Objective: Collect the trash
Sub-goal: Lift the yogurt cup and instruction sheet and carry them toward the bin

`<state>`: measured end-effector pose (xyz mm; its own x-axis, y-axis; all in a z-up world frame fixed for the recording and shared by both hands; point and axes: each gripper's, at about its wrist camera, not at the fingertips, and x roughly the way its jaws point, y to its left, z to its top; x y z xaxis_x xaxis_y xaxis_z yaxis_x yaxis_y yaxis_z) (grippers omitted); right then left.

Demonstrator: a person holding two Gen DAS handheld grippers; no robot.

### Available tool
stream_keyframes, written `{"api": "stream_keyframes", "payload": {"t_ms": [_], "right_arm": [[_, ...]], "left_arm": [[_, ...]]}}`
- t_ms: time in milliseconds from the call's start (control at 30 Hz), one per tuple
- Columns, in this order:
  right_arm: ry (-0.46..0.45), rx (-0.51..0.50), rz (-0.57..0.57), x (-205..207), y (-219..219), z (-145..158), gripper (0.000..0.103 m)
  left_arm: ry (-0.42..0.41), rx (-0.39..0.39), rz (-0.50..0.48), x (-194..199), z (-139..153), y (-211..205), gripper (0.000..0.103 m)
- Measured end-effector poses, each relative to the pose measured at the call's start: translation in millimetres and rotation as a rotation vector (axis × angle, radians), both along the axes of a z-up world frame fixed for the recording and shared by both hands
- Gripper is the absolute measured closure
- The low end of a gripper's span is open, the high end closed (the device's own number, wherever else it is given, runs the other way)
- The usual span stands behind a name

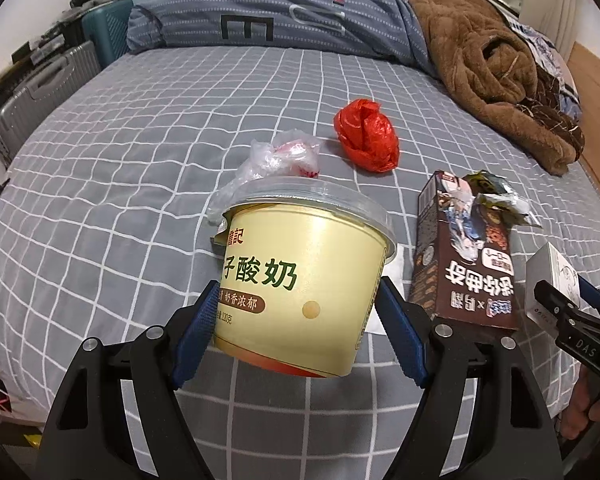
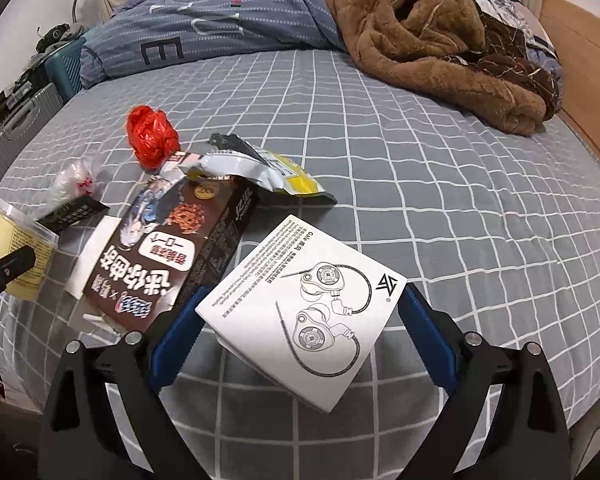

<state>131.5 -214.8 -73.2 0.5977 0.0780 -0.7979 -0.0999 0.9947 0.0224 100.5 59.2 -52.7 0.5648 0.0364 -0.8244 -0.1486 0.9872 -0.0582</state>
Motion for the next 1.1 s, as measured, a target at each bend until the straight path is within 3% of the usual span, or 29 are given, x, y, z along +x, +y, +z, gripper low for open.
{"api": "stream_keyframes", "payload": {"t_ms": [500, 1100], "right_arm": [[-0.047, 0.015, 0.000, -40, -6, 40, 0.012], [-0.083, 0.031, 0.011, -101, -10, 69, 0.012]], "left_arm": [[-0.044, -0.003, -0.008, -40, 35, -11, 0.027], [-0.066, -0.022, -0.036, -99, 54, -34, 0.027]]}}
